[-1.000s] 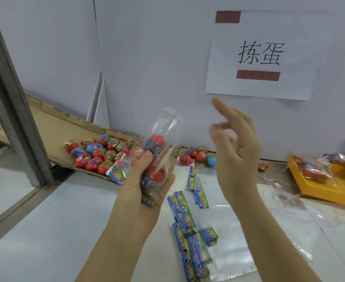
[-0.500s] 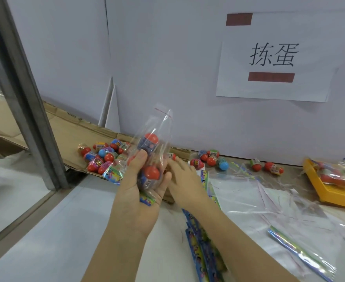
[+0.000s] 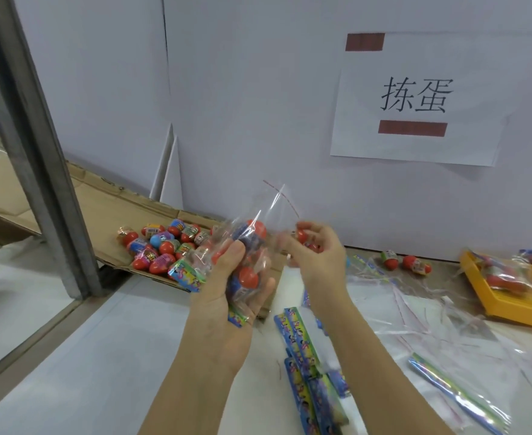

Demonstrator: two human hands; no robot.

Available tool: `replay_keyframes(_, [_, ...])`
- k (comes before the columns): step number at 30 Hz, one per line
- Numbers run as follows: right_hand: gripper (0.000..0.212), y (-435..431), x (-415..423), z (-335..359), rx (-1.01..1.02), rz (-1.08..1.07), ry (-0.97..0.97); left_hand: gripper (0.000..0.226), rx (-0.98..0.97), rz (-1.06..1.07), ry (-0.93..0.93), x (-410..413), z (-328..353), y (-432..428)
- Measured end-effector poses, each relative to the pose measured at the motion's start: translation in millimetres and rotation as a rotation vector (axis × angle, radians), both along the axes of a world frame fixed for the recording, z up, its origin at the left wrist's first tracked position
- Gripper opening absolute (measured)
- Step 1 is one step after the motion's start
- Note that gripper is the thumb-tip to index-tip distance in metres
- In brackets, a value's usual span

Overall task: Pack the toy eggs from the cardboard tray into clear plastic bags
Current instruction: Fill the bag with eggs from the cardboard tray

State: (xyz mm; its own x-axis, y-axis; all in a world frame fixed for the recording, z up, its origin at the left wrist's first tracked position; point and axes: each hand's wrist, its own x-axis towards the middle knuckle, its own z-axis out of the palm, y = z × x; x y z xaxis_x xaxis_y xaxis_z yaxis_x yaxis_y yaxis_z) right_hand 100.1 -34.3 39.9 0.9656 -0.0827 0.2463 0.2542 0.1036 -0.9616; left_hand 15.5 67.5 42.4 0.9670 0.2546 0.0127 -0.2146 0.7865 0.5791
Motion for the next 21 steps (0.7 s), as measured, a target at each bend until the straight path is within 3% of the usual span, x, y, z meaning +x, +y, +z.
replay_keyframes(2, [0.027, -22, -12, 29, 0.234, 0.08, -0.07, 0.021, 0.038, -0.008, 0.018, 0, -1, -4])
replay_keyframes(5, [0.026, -50, -35, 71, 0.252, 0.271, -0.327, 0.042, 0.064, -0.012, 0.062, 0, -4, -10])
replay_keyframes(7, [0.022, -63, -51, 89, 0.076, 0.338, -0.424, 0.056, 0.074, 0.013, 0.062, -1, -4, -12])
replay_keyframes(11, [0.022, -76, -66, 98, -0.41, 0.241, -0.459, 0.069, 0.106, 0.074, 0.04, -2, -3, -15])
replay_keyframes(15, [0.026, -82, -68, 101, -0.575, 0.273, -0.436, 0.061, 0.124, 0.03, 0.044, -4, -1, -18])
replay_keyframes(21, [0.011, -86, -60, 99, -0.658, 0.282, -0.388, 0.041, 0.116, -0.007, 0.04, -5, 0, -22])
